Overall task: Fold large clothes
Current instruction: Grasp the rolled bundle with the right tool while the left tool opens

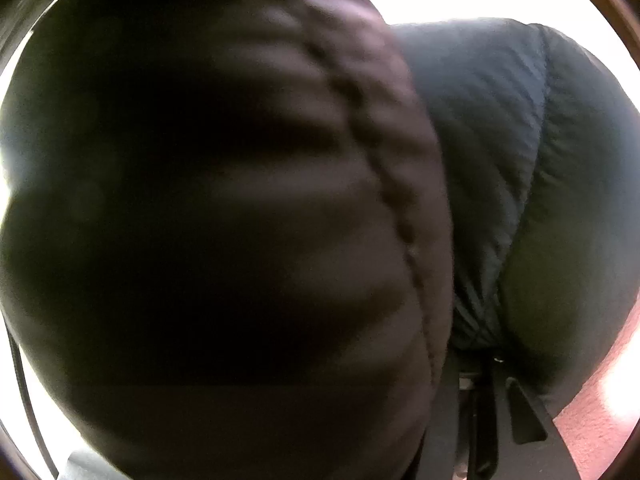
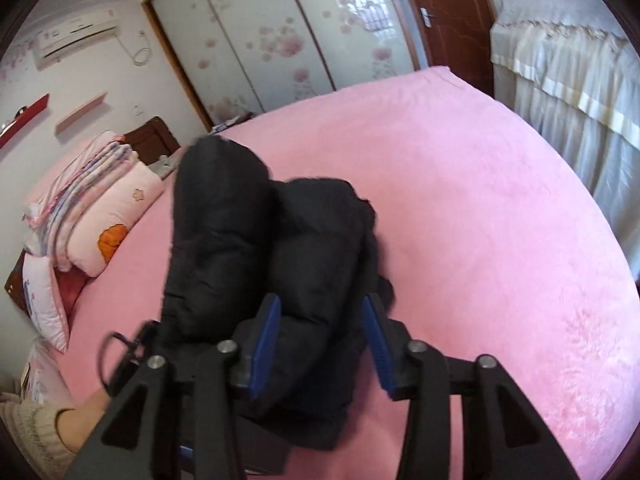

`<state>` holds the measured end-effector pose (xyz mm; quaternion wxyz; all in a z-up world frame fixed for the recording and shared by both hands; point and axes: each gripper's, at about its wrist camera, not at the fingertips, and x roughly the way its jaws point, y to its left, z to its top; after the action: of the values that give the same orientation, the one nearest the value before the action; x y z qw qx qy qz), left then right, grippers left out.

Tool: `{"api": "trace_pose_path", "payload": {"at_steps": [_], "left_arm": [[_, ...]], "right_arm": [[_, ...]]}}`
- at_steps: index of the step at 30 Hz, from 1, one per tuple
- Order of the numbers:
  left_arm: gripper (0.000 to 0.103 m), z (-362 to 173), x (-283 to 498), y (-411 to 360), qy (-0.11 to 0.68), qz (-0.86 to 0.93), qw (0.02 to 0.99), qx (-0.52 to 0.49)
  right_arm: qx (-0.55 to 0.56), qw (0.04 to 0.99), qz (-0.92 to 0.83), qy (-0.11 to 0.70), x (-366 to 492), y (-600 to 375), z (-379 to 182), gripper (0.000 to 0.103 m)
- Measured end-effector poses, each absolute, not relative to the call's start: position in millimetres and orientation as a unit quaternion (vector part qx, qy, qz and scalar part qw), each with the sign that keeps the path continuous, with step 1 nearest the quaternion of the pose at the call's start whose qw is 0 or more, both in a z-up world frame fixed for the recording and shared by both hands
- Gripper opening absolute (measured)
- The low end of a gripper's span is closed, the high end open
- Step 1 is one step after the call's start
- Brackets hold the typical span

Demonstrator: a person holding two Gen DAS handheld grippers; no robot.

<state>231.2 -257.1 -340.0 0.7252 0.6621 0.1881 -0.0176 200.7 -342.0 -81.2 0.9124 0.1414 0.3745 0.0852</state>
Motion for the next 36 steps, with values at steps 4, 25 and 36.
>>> {"api": "trace_pose_path", "payload": {"at_steps": [4, 25, 36], "left_arm": [[0.052, -346, 230, -250, 0.185, -0.020, 0.713, 0.676], [0.062, -212, 217, -38, 0.300, -0.255, 0.800, 0.452], [0.066, -186, 264, 19, 0.458, -0.339, 0.804, 0.169]], "right_arm": [[0.110, 0.910, 0.113, 0.384, 237, -309, -68, 0.046], [0.080, 0.877, 0.078, 0.467, 281, -306, -98, 0.018], [0.132, 0.879, 0.040, 0.456, 255, -331, -138, 0.025]]}}
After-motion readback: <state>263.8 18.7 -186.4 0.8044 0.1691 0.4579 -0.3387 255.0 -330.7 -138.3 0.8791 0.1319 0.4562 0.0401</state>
